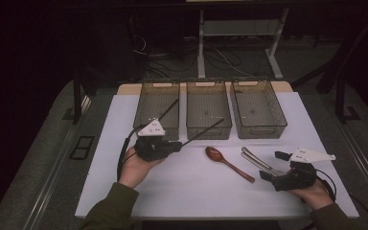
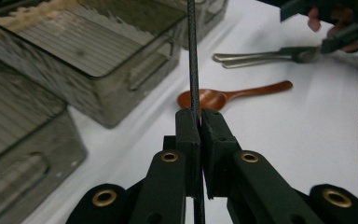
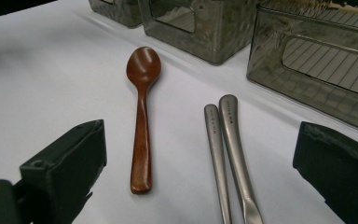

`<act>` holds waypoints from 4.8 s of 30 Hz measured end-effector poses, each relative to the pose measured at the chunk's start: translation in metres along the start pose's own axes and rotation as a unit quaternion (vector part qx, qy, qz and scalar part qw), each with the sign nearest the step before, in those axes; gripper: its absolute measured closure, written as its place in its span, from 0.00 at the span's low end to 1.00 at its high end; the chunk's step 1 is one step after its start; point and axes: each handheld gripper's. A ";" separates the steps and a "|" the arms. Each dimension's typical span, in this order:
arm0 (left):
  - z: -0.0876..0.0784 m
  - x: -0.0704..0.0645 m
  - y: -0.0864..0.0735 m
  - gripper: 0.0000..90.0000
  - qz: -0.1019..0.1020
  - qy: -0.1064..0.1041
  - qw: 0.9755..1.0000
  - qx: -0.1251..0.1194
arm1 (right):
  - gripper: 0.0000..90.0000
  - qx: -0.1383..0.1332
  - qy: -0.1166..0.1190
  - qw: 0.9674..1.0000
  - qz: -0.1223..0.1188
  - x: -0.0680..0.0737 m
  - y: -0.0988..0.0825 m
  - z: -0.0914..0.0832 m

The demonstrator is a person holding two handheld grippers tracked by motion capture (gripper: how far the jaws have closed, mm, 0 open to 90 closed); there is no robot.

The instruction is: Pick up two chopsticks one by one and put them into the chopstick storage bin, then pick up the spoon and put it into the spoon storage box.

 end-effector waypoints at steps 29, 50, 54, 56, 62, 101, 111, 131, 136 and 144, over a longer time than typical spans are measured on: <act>-0.017 0.099 0.054 0.95 -0.089 0.139 0.986 -0.032 | 0.02 -0.001 -0.005 1.000 0.004 -0.001 -0.001 -0.001; 0.013 0.147 0.045 0.95 -0.146 0.208 0.966 0.047 | 0.02 -0.005 -0.009 1.000 0.005 -0.003 -0.002 -0.004; 0.018 0.148 0.043 0.95 -0.142 0.209 0.965 0.062 | 0.02 -0.005 -0.009 1.000 0.005 -0.003 -0.002 -0.004; 0.021 0.148 0.043 0.95 -0.138 0.211 0.965 0.068 | 0.02 -0.005 -0.008 1.000 0.005 -0.003 -0.002 -0.004; 0.026 0.148 0.042 0.95 -0.141 0.206 0.965 0.078 | 0.02 -0.006 -0.010 1.000 0.005 -0.003 -0.002 -0.004; -0.022 0.071 0.024 0.45 -0.063 0.071 0.994 -0.059 | 0.02 -0.004 -0.010 1.000 0.008 -0.003 -0.002 -0.004; -0.015 0.042 -0.004 0.36 -0.046 0.040 0.996 -0.057 | 0.02 -0.004 -0.012 1.000 0.008 -0.002 -0.002 -0.005; -0.011 0.004 -0.068 0.14 -0.029 0.035 0.996 -0.073 | 0.02 -0.010 -0.009 1.000 0.010 -0.001 0.001 -0.007; -0.012 0.000 -0.081 0.08 -0.036 0.042 0.996 -0.069 | 0.08 0.004 -0.003 1.000 0.004 0.003 0.009 -0.007; -0.012 -0.008 -0.090 0.00 -0.046 0.041 0.997 -0.052 | 0.42 0.016 0.037 0.999 0.004 0.012 0.020 -0.003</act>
Point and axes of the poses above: each handheld gripper's, and its own axes: z roughly forward along the jaws, y roughly out of its top, x roughly to its left, and after that the axes turned 10 degrees about -z, right-handed
